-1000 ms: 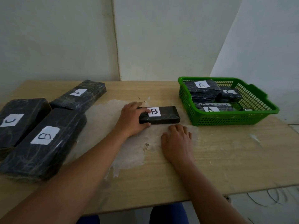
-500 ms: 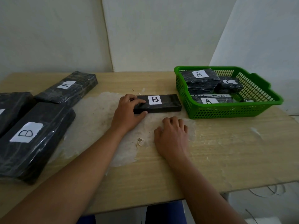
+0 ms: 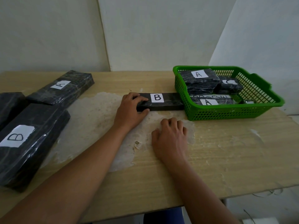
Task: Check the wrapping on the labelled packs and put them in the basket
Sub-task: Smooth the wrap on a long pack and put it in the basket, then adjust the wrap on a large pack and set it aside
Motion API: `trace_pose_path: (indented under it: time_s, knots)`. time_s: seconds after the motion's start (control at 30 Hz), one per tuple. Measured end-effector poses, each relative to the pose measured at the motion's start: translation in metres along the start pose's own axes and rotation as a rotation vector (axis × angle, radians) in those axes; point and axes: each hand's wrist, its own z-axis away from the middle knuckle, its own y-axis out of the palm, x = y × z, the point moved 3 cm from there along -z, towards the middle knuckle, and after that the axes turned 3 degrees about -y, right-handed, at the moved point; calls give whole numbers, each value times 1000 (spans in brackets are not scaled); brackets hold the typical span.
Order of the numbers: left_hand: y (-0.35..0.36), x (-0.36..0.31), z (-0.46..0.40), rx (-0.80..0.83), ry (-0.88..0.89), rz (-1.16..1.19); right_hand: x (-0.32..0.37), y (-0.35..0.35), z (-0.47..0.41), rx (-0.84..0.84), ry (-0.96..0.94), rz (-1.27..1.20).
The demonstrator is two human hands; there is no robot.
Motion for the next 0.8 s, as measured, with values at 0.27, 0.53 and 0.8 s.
trace_pose_path:
  time_s: [0.27, 0.53, 0.8]
  knots:
    - [-1, -2, 3, 7, -5, -3, 1, -2, 0, -1, 6, 1]
    - [-22, 5, 43, 41, -270, -147, 3, -4, 2, 45, -1, 17]
    - [-57, 7, 129, 236, -204, -221, 10, -11, 11, 96, 14, 35]
